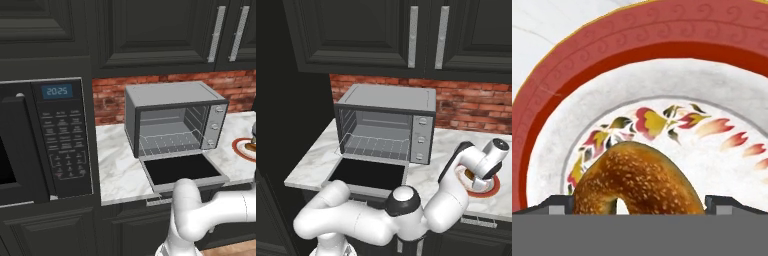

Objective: Pick up the bagel from the plate, place it on the toaster oven rack, close the door, and set the timer.

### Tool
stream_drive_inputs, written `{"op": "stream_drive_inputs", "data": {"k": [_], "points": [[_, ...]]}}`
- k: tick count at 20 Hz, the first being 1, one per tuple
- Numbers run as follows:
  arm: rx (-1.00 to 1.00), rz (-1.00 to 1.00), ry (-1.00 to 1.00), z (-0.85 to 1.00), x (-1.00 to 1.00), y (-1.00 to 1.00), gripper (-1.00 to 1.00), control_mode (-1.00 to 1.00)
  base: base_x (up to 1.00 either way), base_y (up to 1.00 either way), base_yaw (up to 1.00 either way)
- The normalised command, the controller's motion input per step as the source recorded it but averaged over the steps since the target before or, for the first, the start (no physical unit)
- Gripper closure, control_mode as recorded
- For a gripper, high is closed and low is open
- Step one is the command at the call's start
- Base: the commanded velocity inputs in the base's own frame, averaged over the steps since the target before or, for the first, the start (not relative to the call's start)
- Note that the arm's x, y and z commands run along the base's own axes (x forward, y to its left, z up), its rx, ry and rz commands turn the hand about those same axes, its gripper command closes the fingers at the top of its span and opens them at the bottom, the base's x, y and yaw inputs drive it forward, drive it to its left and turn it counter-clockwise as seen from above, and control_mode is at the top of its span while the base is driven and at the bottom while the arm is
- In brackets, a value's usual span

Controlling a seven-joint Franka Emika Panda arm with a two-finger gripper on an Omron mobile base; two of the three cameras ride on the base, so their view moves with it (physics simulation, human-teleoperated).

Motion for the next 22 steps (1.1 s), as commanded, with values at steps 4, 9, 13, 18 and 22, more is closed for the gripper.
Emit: {"op": "stream_drive_inputs", "data": {"k": [4, 9, 13, 18, 22], "points": [[0.00, 0.00, 0.00, -0.98, 0.00, 0.00, 1.00, -1.00, 0.00, 0.00, 0.00], [0.02, 0.00, 0.00, -0.83, 0.00, 0.00, 1.00, -1.00, 0.00, 0.00, 0.00], [0.08, 0.00, -0.01, -0.39, -0.01, 0.00, 1.00, -1.00, 0.00, 0.00, 0.00], [0.11, 0.00, -0.07, -0.08, -0.01, 0.00, 1.00, -1.00, 0.00, 0.00, 0.00], [0.13, 0.00, -0.17, 0.06, -0.20, 0.03, 1.00, -1.00, 0.00, 0.00, 0.00]]}}
